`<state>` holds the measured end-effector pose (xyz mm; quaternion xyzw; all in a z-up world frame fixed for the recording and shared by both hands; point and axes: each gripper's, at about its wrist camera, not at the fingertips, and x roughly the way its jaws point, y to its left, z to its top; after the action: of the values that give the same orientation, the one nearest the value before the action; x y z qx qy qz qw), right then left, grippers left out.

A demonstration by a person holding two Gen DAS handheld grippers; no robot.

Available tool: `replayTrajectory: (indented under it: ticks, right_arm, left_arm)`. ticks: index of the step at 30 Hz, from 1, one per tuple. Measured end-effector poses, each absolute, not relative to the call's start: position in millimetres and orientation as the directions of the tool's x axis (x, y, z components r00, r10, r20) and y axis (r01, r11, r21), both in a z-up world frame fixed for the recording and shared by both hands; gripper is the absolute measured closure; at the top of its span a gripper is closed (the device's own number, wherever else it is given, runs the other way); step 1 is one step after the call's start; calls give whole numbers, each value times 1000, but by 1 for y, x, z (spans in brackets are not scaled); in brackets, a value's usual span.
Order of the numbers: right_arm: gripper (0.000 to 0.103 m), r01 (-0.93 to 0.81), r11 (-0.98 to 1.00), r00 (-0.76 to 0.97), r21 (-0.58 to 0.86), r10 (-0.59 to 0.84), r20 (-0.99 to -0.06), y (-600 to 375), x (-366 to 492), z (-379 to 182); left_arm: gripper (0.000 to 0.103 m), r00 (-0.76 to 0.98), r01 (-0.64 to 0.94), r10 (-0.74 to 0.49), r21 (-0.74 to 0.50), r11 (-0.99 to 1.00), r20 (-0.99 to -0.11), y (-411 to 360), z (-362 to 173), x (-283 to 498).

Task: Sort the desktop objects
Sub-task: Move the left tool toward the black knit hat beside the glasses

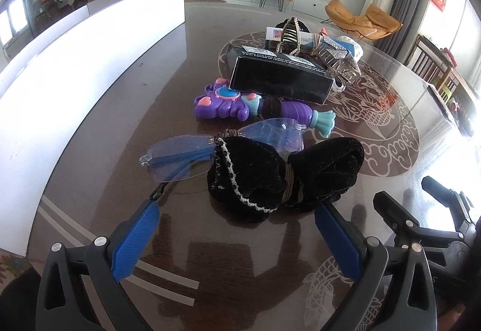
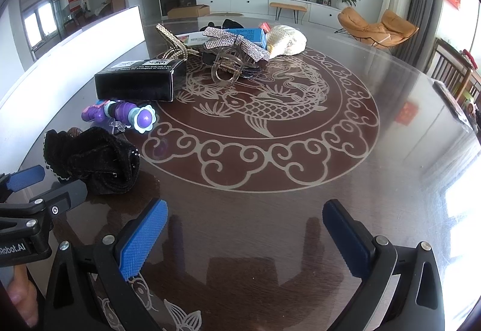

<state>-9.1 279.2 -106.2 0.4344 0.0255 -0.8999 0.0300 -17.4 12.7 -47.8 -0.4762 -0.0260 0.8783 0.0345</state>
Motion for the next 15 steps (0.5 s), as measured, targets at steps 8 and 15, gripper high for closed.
replayTrajectory:
  ticks: [8, 15]
  right_arm:
    - [0, 76, -997, -619, -21, -31, -785, 279, -9, -107]
    - [0, 76, -997, -619, -20, -31, -785, 279, -10, -107]
  left_arm:
    - [0, -525, -37, 78, -69, -997, -848, 13, -53, -18]
    - [0, -513, -35, 74, -66, -997, -855, 14, -55, -19]
